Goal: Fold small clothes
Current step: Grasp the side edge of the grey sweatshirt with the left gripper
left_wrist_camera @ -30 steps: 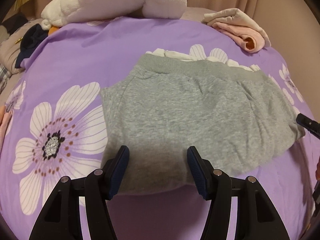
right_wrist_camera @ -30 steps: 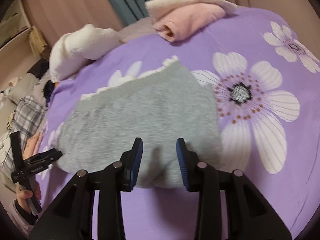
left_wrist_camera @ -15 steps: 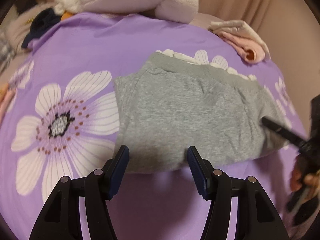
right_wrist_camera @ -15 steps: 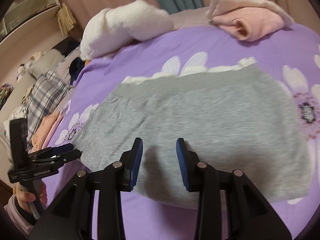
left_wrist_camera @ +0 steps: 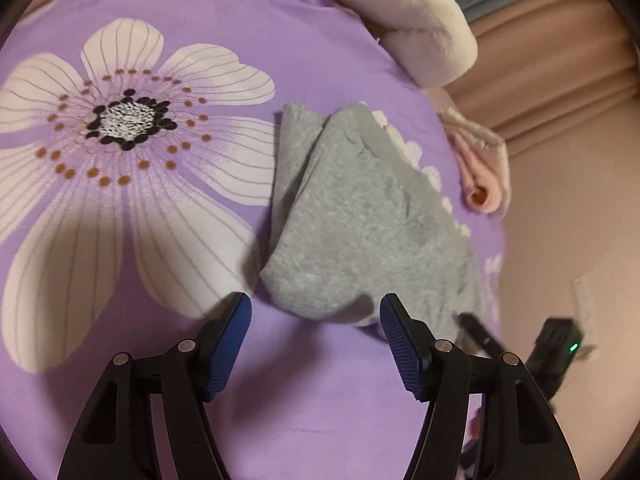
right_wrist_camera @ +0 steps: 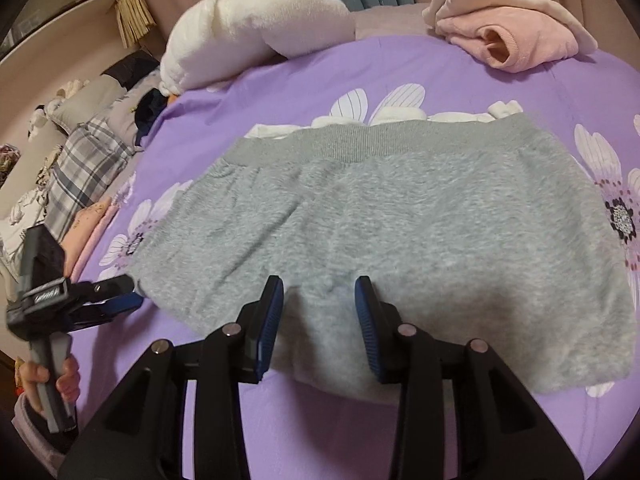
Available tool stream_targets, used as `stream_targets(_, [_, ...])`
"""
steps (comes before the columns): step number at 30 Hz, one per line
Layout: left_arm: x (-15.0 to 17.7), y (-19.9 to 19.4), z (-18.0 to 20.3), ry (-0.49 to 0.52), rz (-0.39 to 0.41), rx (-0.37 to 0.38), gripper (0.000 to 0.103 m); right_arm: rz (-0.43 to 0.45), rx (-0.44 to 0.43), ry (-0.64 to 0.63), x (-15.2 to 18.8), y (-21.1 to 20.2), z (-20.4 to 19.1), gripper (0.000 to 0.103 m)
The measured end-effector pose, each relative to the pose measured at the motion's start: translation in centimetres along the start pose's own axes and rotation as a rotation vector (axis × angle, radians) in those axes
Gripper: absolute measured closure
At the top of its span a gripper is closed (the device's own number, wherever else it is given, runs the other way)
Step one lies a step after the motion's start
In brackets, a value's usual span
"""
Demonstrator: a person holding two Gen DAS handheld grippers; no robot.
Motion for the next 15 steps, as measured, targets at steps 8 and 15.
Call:
stream_targets(8, [-2.1,1.5,-0.4,-0.077,-0.01,0.117,0.036,0.027,-0.051,0.012,0.2,-0.4,0.0,0.065])
stream_targets(15, [-4.6,3.8,1.1,-0.072,-0.006,0.11,0.036,0.032,-0.054,-0.016,-0.1,0.0,-0.2,0.065])
Point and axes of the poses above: each gripper's, at about its wrist camera, not at the fingertips, and y roughly the way its jaws point, z to its right, x to its underside, the point moved 1 cm from there along y, roughly the way its jaws point, and after that the axes turned 5 degrees about -z, right-handed, at the moved point
